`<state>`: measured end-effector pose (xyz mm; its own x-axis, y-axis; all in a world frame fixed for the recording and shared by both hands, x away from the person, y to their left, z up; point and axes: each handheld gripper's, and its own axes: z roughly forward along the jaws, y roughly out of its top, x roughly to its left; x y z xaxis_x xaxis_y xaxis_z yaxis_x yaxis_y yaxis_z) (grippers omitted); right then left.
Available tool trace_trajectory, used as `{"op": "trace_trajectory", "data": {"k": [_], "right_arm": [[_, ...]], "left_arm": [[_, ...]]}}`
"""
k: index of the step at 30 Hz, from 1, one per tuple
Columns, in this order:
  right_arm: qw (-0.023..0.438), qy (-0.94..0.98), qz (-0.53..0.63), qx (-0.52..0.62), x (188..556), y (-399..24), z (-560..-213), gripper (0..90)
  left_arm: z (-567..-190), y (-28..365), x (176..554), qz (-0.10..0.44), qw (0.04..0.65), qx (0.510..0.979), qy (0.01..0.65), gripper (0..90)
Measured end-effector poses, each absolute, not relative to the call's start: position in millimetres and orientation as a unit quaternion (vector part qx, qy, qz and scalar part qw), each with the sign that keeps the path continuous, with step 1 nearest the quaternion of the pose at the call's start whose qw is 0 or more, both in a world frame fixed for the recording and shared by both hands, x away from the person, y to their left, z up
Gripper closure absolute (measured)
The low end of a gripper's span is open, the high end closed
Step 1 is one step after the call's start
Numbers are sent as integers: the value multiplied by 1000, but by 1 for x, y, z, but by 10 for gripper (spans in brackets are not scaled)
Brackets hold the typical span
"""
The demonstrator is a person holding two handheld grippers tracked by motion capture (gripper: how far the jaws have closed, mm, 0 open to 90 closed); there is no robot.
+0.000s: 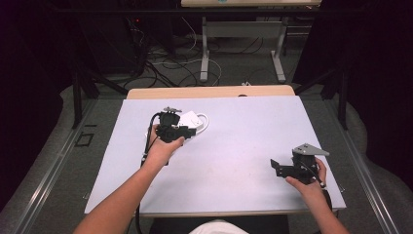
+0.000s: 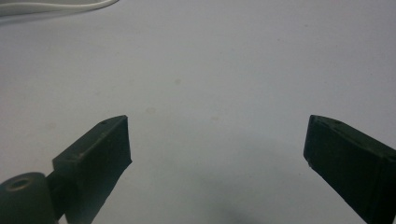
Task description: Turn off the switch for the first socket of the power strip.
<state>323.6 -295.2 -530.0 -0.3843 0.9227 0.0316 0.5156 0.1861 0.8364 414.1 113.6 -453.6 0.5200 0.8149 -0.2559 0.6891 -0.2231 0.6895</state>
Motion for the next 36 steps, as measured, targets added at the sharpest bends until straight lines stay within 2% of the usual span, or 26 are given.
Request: {"op": "trace_trajectory", "data": {"k": [13,25,36], "right_arm": [[252,727,403,495,323,-295,-529,69],[253,721,405,502,322,-299,-529,69],[252,722,404,502,322,-299,-530,69]], "left_arm": [[-454,121,399,81,410,778,469,502],[-456,135,388,98,425,785,440,364],[-459,156,379,110,433,782,435,282]]}}
